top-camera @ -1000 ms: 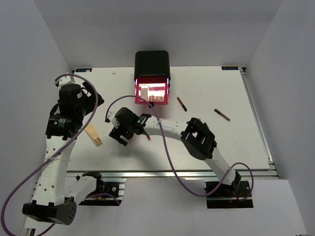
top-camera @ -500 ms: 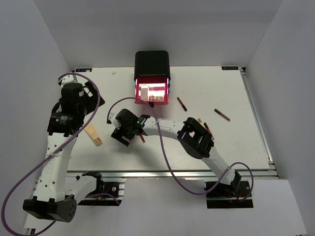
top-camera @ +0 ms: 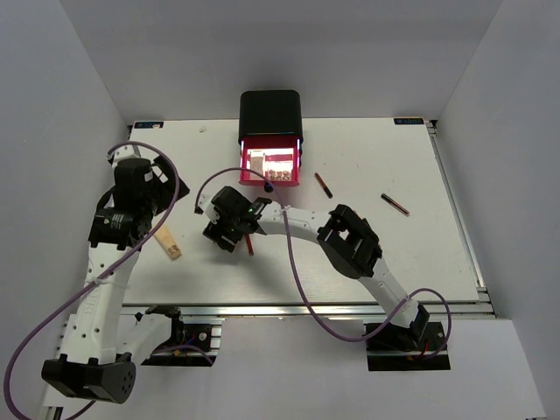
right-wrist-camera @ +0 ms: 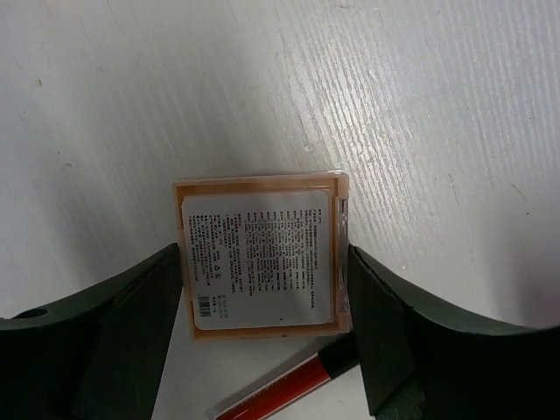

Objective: Organize the makeup

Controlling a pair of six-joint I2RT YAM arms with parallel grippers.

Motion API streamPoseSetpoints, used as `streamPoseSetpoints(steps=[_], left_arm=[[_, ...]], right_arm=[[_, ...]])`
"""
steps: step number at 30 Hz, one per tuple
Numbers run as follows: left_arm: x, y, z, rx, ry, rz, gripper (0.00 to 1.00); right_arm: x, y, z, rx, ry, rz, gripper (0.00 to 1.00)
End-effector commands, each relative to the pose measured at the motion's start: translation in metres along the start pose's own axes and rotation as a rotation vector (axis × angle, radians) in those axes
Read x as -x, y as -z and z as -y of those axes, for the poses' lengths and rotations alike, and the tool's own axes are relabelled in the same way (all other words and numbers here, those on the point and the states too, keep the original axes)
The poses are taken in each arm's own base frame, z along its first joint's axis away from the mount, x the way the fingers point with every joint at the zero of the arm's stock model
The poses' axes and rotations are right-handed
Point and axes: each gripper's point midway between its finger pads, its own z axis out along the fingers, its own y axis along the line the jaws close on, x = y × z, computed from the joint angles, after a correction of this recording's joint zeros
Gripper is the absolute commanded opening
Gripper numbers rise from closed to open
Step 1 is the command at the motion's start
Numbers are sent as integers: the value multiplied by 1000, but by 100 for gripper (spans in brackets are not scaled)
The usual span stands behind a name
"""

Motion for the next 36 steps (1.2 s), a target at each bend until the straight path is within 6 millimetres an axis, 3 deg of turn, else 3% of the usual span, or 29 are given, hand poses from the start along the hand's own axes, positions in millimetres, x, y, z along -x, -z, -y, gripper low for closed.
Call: streamPoseSetpoints(steps=[1, 5, 8, 9, 11, 12, 17, 18, 19, 20, 22, 23, 25, 26, 28, 29, 31, 32, 36], left_arm=[[-30, -2, -5, -9, 83, -64, 98], [-52, -7, -9, -17, 156, -101, 98], [-57, -6, -13, -8, 194, -96, 98], [-57, -5, -14, -1, 203, -91, 98], [-46, 2, -14, -8, 230, -41, 98], [-38, 6, -12, -24, 244, -10, 98], [-16, 28, -9, -90, 323, 110, 95], [-20, 27, -10, -89, 332, 108, 93], [-22, 26, -11, -90, 348, 105, 92], [-24, 27, -11, -96, 356, 104, 88], [-35, 20, -13, -95, 373, 82, 83], [-40, 18, -14, -95, 380, 72, 76], [-62, 3, -14, -94, 387, 6, 64], [-72, -2, -14, -89, 388, -29, 54], [-103, -18, -11, -90, 393, -145, 54], [-112, -23, -8, -98, 395, -179, 54], [-129, -31, 3, -154, 404, -249, 66], [-131, -32, 5, -170, 406, -261, 69], [-131, -38, 13, -215, 417, -257, 76]], right_arm=[[-26, -10, -12, 80, -1, -64, 52], [-13, -3, -24, 151, 2, -26, 40], [13, 16, -37, 226, 0, 52, 29], [29, 29, -41, 260, 1, 103, 19], [54, 50, -42, 282, 0, 176, 11], [66, 59, -35, 280, -15, 214, 0], [103, 119, 3, 306, -45, 363, 0], [105, 129, 18, 293, -44, 389, 0], [101, 135, 22, 305, -39, 395, 0], [108, 159, 27, 322, -18, 444, 0], [108, 175, 32, 303, 22, 488, 0], [116, 198, 38, 266, 51, 533, 0], [119, 211, 49, 194, 96, 562, 0], [121, 219, 67, 106, 107, 565, 0], [110, 213, 91, 16, 151, 505, 0], [110, 218, 116, -63, 149, 491, 0], [98, 209, 139, -106, 157, 439, 0], [95, 213, 154, -143, 182, 417, 0], [85, 203, 171, -188, 272, 360, 4]])
